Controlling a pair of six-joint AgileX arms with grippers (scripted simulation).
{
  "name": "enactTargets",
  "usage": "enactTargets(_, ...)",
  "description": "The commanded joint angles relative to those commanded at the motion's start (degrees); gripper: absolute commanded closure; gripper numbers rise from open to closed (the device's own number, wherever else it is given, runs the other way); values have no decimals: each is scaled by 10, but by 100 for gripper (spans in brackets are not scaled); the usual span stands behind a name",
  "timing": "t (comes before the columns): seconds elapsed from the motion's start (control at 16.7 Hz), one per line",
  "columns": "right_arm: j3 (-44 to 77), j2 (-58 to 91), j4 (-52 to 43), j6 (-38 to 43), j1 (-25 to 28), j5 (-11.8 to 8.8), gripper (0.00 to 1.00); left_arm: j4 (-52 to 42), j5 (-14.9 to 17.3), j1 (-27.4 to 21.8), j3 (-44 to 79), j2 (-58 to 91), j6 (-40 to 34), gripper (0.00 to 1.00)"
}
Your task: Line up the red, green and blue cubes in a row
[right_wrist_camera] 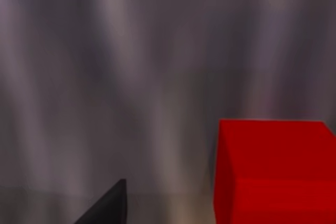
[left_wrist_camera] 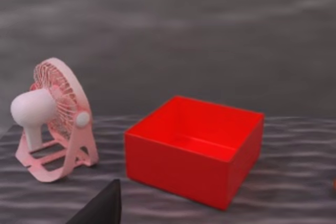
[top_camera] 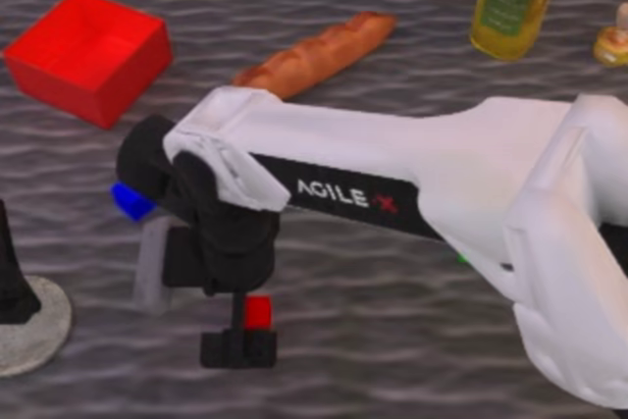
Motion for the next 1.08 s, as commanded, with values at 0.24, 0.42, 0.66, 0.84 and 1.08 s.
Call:
enactTargets(0.24,60,-5,-66,-1,2,0,0,0,0,0,0,0,0,0)
enactTargets(0.42,114,-13,-130,-1,3,0,0,0,0,0,0,0,0,0)
enactTargets(0.66,127,-17,-144,-1,4,0,0,0,0,0,0,0,0,0)
enactTargets(0.84,122,-17,-141,6,-2,0,0,0,0,0,0,0,0,0)
enactTargets(1.08,76,-41,-118,87,-39,2,0,0,0,0,0,0,0,0)
